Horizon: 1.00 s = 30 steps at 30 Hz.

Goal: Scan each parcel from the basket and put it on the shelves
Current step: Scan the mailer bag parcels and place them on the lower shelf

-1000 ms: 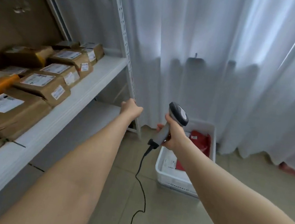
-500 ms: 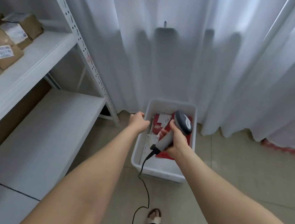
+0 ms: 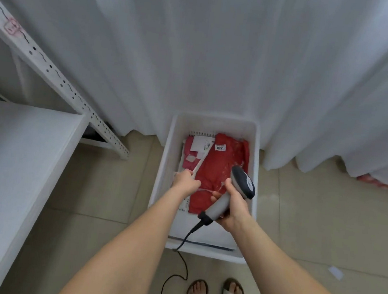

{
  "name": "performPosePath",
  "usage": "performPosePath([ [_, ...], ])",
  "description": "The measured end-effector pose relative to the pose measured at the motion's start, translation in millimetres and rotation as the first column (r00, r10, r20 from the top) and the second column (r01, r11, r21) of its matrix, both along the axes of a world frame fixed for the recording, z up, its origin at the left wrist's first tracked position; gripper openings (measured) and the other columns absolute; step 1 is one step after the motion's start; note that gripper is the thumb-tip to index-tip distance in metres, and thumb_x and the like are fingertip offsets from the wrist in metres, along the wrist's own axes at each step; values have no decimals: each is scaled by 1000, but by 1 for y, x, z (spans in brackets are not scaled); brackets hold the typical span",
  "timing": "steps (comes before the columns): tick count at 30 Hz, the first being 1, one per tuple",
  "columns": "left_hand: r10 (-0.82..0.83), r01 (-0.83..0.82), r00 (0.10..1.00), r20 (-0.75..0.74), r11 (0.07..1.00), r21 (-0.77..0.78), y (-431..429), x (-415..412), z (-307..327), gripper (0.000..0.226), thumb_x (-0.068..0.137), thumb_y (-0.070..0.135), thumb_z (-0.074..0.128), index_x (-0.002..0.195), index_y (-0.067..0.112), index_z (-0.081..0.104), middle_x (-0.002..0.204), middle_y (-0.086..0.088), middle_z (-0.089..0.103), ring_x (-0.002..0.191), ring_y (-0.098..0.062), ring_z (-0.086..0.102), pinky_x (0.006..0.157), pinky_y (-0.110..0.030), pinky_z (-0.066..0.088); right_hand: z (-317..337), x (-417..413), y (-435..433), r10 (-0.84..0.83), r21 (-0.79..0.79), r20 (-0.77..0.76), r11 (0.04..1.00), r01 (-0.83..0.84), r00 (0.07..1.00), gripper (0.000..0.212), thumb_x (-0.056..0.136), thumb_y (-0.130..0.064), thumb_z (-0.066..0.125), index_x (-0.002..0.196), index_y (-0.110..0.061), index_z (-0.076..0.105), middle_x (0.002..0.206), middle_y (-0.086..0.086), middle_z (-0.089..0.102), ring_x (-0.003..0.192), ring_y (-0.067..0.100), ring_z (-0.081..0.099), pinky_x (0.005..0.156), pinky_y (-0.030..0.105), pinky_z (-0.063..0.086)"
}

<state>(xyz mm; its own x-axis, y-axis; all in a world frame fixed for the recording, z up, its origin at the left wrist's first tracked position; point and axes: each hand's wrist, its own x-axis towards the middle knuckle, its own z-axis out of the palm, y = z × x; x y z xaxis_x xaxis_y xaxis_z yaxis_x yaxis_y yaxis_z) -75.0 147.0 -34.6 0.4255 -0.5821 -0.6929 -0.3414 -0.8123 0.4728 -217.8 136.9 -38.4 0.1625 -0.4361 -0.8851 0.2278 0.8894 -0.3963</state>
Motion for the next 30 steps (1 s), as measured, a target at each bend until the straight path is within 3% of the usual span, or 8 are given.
performPosePath([
  [4,65,-65,997,-50,998,6,-24,2,-98,52,87,17,59,135,6,42,130,-15,53,117,-29,53,99,-38,45,-91,4,-30,1,-8,-52,1000,-1,999,34,82,-37,77,98,-9,67,71,5,66,66,19,63,79,38,54],
  [9,102,-100,992,-71,995,23,-40,9,-211,75,82,26,70,142,5,31,136,-14,49,119,-28,51,85,-29,42,-193,6,-57,-9,-5,-74,1000,9,997,29,84,-33,75,92,-6,65,66,6,63,55,18,59,62,33,53],
  [15,135,-138,989,-55,990,-42,-90,18,-313,112,70,41,82,150,2,14,151,-17,32,138,-30,35,111,-39,34,-282,8,-94,-8,-38,-76,999,5,997,28,84,-33,75,82,-7,66,61,6,62,51,18,59,52,28,53],
  [18,104,-103,994,13,993,-59,-117,23,-346,121,67,53,80,150,1,11,153,-18,28,141,-31,28,114,-43,29,-308,7,-111,-3,-66,-78,998,-2,997,28,84,-32,74,79,-7,63,63,7,61,53,19,58,56,31,52],
  [22,107,-107,994,-31,994,-10,-138,23,-375,126,64,65,76,151,2,10,153,-18,29,140,-32,31,112,-46,32,-329,5,-127,-24,-95,-79,995,16,997,28,85,-32,73,75,-7,62,66,8,61,53,19,57,58,32,52],
  [25,124,-124,992,-14,992,-29,-144,19,-387,115,64,67,74,145,1,27,144,-17,43,131,-31,44,106,-40,40,-337,4,-130,-28,-110,-57,994,22,998,27,86,-31,73,79,-7,63,67,8,60,55,19,57,56,31,53],
  [27,167,-171,985,-44,981,-96,-143,15,-392,96,66,63,75,134,1,46,130,-14,56,118,-29,55,98,-36,46,-339,6,-129,-28,-117,-41,993,23,999,25,86,-31,72,84,-7,64,67,8,58,56,19,57,55,31,52],
  [30,236,-260,963,-133,944,-205,-136,11,-390,65,73,44,79,121,6,61,118,-11,66,106,-28,62,96,-40,49,-335,8,-126,-33,-120,-47,992,27,998,25,86,-31,73,84,-7,64,66,8,58,57,19,57,56,31,52],
])
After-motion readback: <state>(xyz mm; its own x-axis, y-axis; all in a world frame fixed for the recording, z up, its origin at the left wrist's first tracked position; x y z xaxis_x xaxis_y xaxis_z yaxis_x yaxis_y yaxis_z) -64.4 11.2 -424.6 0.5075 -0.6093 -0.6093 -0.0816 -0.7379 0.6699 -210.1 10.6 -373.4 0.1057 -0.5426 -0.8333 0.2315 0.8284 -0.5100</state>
